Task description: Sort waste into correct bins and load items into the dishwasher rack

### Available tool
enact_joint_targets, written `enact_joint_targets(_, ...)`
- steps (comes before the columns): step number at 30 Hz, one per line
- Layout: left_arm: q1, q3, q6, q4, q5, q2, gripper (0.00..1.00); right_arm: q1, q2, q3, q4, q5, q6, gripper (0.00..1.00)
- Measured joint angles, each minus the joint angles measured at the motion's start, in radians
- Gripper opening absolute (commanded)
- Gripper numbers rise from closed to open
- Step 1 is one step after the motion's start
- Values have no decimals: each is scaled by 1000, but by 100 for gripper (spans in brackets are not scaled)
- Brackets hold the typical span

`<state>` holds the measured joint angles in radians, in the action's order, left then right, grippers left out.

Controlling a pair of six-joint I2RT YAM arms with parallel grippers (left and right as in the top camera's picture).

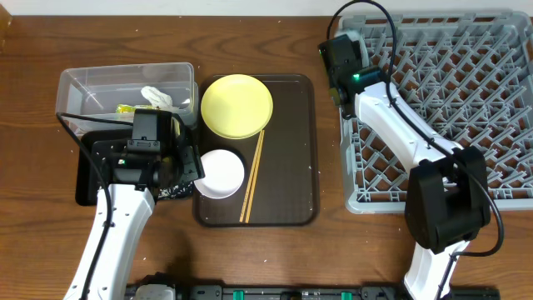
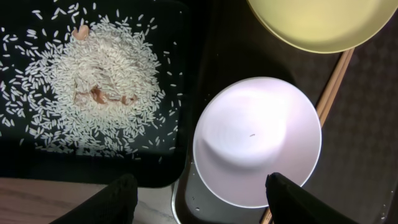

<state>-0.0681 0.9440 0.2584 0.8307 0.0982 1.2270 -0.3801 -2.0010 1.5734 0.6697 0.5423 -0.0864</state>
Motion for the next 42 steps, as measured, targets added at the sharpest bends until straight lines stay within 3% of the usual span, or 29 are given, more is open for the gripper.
enact_joint_targets(5, 0, 0, 0, 0, 0, 0, 69, 0, 8, 0, 3, -19, -6, 1)
enact_joint_targets(14, 0, 0, 0, 0, 0, 0, 69, 0, 62, 0, 2, -28, -16, 10)
enact_joint_targets(21, 0, 0, 0, 0, 0, 0, 69, 0, 132, -1, -50, -157, -15, 37)
enact_joint_targets(27, 0, 0, 0, 0, 0, 0, 69, 0, 138, -3, -56, -399, 18, 43)
enact_joint_targets(42, 0, 0, 0, 1, 0, 0, 69, -43, 64, -4, -140, -549, 87, 38)
